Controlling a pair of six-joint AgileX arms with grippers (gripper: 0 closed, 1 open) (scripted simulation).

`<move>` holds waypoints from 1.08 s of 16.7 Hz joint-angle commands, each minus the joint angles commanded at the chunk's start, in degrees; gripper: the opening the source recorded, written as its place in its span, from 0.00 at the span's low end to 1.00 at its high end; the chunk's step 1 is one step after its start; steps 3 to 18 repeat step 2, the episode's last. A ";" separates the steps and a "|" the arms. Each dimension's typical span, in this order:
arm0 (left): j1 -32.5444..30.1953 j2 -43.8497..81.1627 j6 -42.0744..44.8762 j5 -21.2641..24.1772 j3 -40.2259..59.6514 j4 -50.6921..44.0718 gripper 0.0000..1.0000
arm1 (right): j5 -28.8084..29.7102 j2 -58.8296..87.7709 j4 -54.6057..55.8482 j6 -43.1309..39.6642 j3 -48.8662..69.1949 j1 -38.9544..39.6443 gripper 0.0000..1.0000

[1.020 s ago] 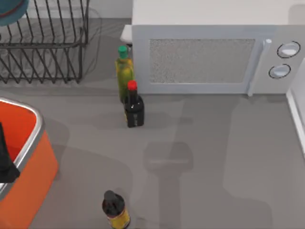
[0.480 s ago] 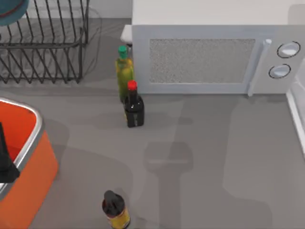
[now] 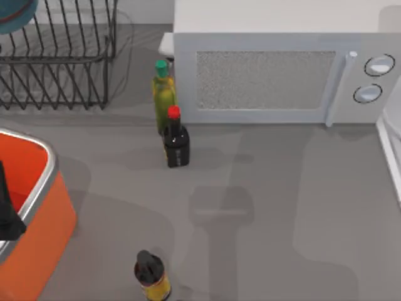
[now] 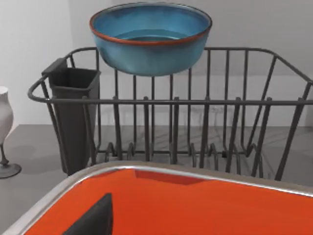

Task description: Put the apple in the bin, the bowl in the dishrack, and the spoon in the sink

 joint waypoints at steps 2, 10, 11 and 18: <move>0.00 0.00 0.00 0.00 0.00 0.00 1.00 | 0.00 0.00 0.00 0.00 0.00 0.00 1.00; 0.00 0.00 0.00 0.00 0.00 0.00 1.00 | 0.00 0.00 0.00 0.00 0.00 0.00 1.00; 0.00 0.00 0.00 0.00 0.00 0.00 1.00 | 0.00 0.00 0.00 0.00 0.00 0.00 1.00; 0.00 0.00 0.00 0.00 0.00 0.00 1.00 | 0.00 0.00 0.00 0.00 0.00 0.00 1.00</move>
